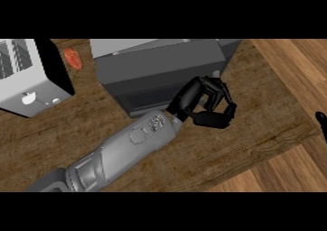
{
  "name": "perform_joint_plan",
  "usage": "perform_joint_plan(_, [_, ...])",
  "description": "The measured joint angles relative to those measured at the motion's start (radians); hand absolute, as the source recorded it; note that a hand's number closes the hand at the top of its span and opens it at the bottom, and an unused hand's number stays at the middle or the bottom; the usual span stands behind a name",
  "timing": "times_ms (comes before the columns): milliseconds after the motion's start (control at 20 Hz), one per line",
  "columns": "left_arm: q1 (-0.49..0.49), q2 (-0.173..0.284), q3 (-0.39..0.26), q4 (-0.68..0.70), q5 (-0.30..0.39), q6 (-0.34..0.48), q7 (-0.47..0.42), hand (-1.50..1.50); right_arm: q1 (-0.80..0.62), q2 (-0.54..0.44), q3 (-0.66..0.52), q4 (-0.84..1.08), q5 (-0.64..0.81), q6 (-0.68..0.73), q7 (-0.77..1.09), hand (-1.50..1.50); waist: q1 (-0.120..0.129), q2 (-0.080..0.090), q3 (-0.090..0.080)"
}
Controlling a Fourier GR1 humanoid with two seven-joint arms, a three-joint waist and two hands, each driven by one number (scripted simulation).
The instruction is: Pick up the milk, place it into the microwave and close the microwave
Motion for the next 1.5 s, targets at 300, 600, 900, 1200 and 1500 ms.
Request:
perform_joint_plan(300, [-0.049,0.019,0.018,0.058,0.045,0.033,-0.001,1.50,-0.020,-0.028,-0.010,-0.015,-0.027,0.012,0.031,-1.50,-0.033,0.013,0.001])
perform_joint_plan(600, [-0.062,0.031,0.042,0.079,0.097,0.065,-0.014,1.50,-0.047,-0.061,-0.035,-0.025,-0.055,0.018,0.060,-1.50,-0.057,0.017,-0.001])
perform_joint_plan(900, [-0.048,0.039,0.050,0.063,0.142,0.098,-0.043,1.50,-0.071,-0.091,-0.060,-0.023,-0.077,0.020,0.085,-1.50,-0.073,0.016,-0.001])
perform_joint_plan(1200, [-0.043,0.045,0.045,0.059,0.163,0.133,-0.066,1.50,-0.088,-0.123,-0.085,-0.021,-0.092,0.023,0.110,-1.50,-0.087,0.014,0.000])
perform_joint_plan(1500, [-0.042,0.050,0.037,0.056,0.178,0.161,-0.086,1.50,-0.109,-0.145,-0.105,-0.016,-0.122,0.031,0.127,-1.50,-0.094,0.015,0.002])
